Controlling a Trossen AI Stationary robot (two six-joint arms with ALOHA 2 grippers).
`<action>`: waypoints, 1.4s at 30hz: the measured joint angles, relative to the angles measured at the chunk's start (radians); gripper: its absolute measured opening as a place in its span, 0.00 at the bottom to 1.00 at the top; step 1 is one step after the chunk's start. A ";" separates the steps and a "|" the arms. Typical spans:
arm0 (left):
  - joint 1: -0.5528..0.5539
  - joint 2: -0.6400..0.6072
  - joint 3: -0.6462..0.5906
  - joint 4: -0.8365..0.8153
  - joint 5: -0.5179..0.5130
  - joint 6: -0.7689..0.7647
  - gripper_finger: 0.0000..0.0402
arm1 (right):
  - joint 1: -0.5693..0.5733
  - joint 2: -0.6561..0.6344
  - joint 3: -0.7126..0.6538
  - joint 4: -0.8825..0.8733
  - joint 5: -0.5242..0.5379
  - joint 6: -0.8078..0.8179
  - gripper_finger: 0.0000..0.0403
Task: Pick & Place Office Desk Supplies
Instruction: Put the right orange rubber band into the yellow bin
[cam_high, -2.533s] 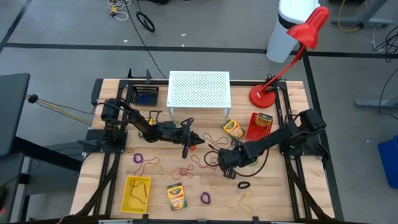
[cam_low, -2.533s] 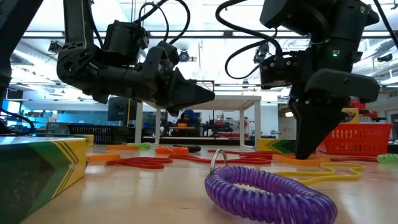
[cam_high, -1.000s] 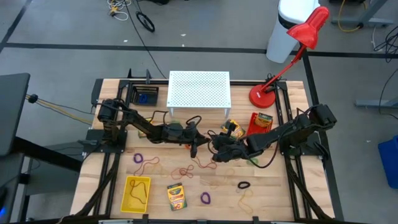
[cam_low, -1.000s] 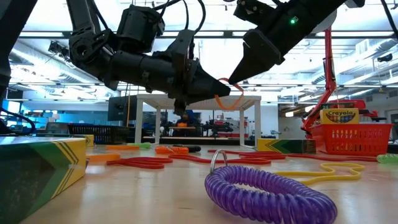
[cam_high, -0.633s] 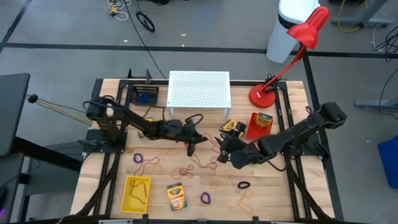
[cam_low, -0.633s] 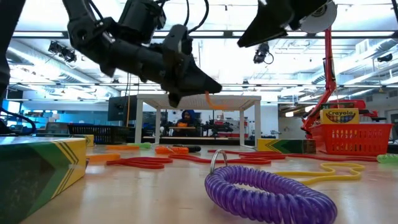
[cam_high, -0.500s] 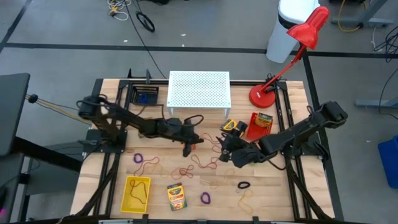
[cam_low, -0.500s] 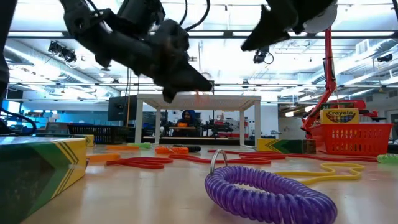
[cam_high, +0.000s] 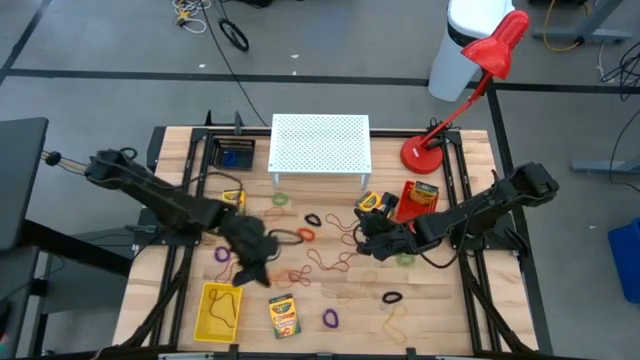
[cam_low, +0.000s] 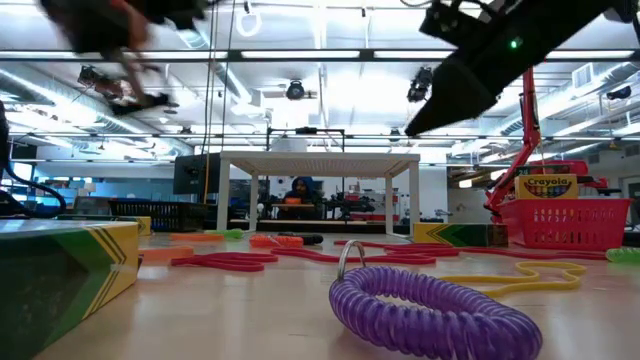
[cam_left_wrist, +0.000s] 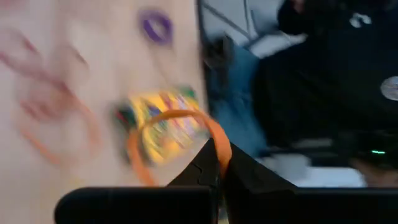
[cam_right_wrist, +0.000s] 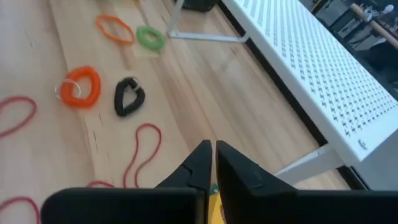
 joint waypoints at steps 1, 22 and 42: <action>-0.027 -0.012 0.000 -0.006 0.008 -0.061 0.01 | -0.003 0.000 -0.008 0.003 -0.001 0.001 0.06; -0.493 0.006 0.000 -0.337 -0.333 -0.552 0.02 | -0.010 0.000 -0.059 0.105 -0.029 -0.053 0.03; -0.504 0.037 0.000 -0.325 -0.224 -0.795 0.32 | -0.010 0.000 -0.059 0.111 -0.015 -0.071 0.01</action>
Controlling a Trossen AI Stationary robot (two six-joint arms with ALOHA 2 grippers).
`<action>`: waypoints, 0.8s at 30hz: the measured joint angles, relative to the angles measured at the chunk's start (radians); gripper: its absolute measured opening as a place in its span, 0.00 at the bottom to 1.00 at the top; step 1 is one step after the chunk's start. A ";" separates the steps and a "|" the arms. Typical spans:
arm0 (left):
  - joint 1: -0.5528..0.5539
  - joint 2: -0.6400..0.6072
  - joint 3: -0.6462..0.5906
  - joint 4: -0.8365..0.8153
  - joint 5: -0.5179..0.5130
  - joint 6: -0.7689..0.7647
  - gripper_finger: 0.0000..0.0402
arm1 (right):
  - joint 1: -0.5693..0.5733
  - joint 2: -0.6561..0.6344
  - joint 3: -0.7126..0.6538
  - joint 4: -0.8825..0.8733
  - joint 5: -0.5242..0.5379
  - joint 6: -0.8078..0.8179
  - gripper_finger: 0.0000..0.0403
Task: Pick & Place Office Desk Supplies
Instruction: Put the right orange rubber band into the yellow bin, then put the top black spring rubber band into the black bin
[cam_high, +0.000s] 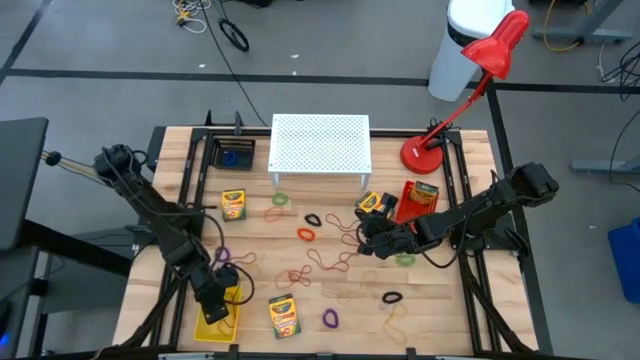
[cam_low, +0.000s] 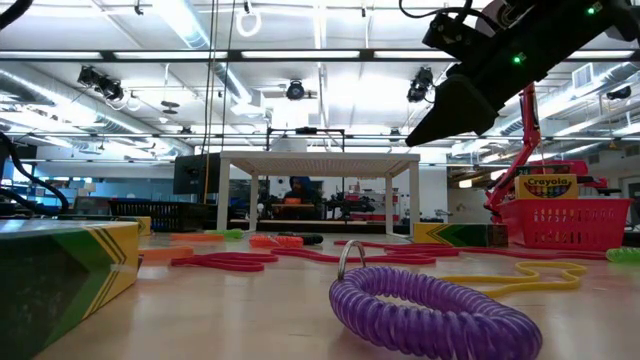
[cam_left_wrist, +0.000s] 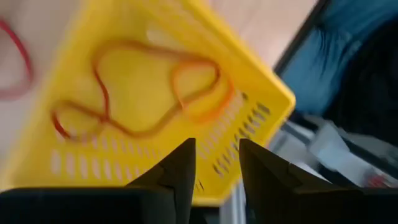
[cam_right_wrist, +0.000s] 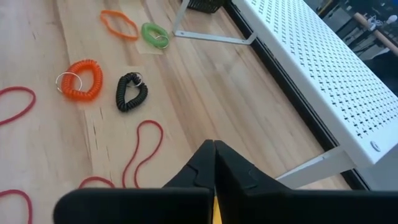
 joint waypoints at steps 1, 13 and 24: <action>0.004 -0.001 0.000 0.012 0.024 0.000 0.31 | 0.000 0.000 0.000 0.000 0.004 0.000 0.02; 0.201 -0.051 0.000 0.036 0.004 0.456 0.01 | 0.000 0.000 0.000 0.006 0.018 0.002 0.01; 0.456 -0.196 -0.208 0.353 0.064 0.840 0.01 | 0.001 0.000 0.000 0.007 0.018 0.010 0.02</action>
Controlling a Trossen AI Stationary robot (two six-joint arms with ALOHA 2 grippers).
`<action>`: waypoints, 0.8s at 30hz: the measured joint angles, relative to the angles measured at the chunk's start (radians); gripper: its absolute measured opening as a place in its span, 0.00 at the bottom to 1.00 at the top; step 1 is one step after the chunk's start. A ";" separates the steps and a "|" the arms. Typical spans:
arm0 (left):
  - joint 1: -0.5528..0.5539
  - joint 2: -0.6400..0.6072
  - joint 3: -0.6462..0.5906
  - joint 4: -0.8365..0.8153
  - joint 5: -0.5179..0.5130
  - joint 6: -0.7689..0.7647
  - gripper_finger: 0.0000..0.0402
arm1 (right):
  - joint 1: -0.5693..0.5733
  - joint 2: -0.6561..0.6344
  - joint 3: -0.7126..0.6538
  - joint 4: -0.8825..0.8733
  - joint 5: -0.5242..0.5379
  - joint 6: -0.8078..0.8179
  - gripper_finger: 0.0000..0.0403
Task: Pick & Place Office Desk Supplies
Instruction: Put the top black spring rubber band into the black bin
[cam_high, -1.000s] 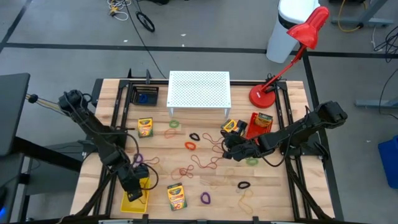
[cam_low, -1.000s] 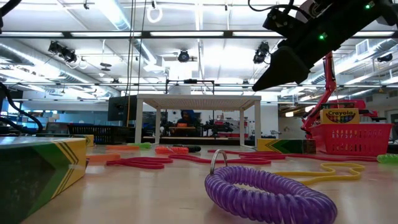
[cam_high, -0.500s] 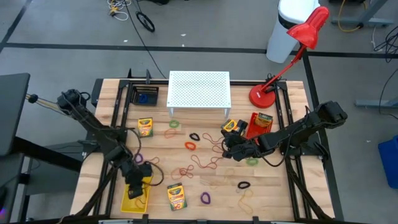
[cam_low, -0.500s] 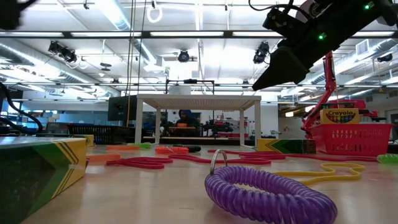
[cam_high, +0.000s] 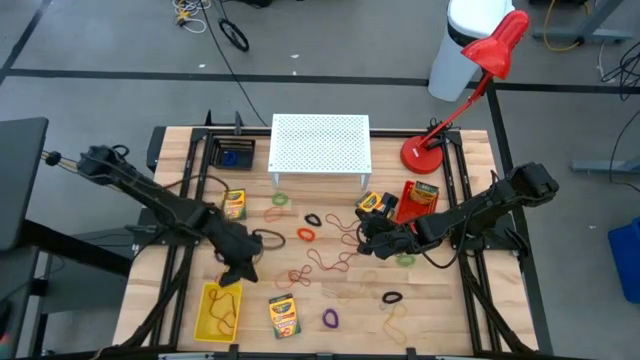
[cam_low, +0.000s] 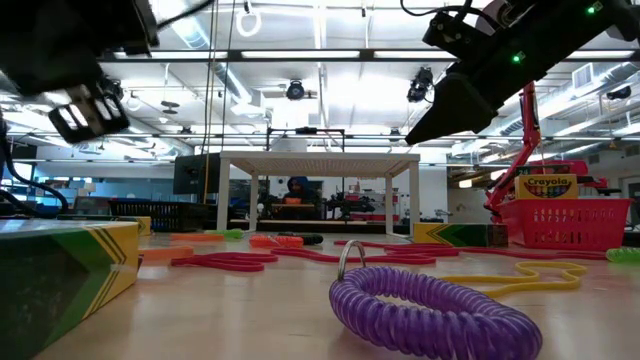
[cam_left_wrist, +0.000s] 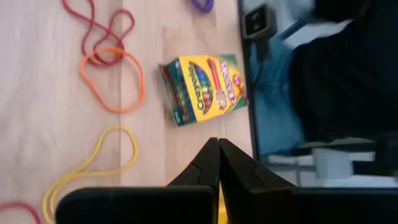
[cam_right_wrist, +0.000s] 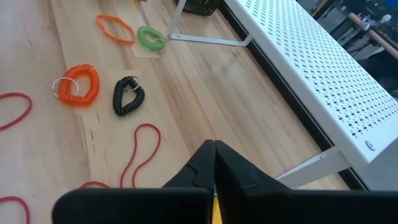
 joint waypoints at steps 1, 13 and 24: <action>0.020 -0.019 -0.044 0.062 0.020 0.005 0.01 | 0.000 0.000 0.000 0.000 0.000 0.000 0.01; 0.223 -0.081 -0.356 0.783 -0.246 0.188 0.05 | -0.030 0.000 0.000 0.084 -0.050 0.038 0.08; 0.240 0.046 -0.357 0.906 -0.482 0.467 0.01 | -0.059 0.001 0.000 0.100 -0.277 0.048 0.06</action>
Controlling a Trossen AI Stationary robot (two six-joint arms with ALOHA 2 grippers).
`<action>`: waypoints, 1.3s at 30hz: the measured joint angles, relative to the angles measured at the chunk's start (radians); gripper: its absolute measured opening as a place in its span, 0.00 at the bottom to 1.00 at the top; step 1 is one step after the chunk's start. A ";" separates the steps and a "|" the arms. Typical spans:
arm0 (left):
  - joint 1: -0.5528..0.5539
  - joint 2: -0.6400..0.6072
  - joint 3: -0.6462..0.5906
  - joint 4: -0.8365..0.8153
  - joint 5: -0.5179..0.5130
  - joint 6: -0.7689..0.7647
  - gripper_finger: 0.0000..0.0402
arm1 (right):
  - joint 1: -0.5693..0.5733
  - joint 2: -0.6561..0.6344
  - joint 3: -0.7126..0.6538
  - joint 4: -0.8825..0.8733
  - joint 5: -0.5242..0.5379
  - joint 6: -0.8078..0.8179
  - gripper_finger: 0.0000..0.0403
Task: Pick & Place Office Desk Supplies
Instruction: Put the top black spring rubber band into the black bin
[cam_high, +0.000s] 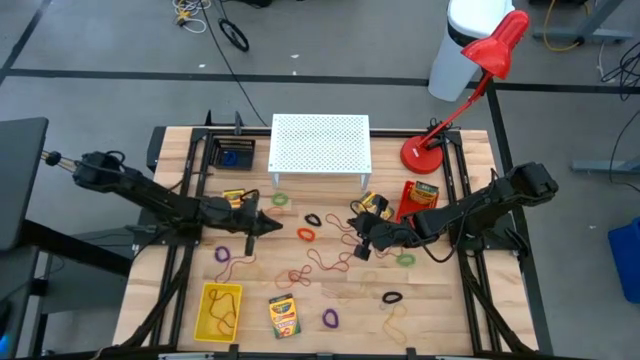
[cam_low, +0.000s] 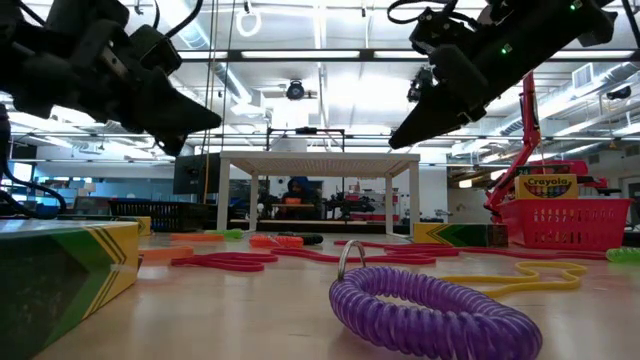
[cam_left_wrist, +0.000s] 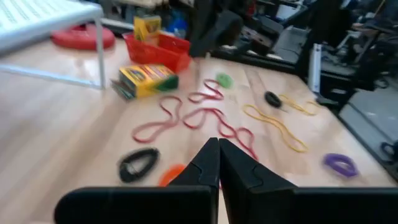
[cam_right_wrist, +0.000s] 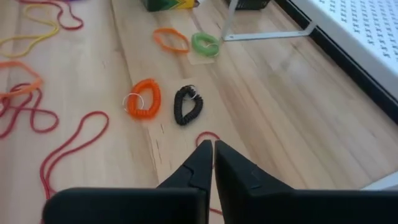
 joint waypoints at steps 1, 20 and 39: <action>0.005 0.018 0.000 0.030 0.000 0.008 0.01 | 0.000 0.000 0.000 0.001 0.000 -0.010 0.04; 0.020 0.342 0.138 0.283 -0.035 -0.006 0.03 | 0.000 -0.154 -0.348 0.656 -0.158 -0.140 0.05; 0.007 0.494 0.392 0.195 -0.163 -0.081 0.04 | 0.000 -0.400 -0.314 0.397 -0.165 -0.248 0.03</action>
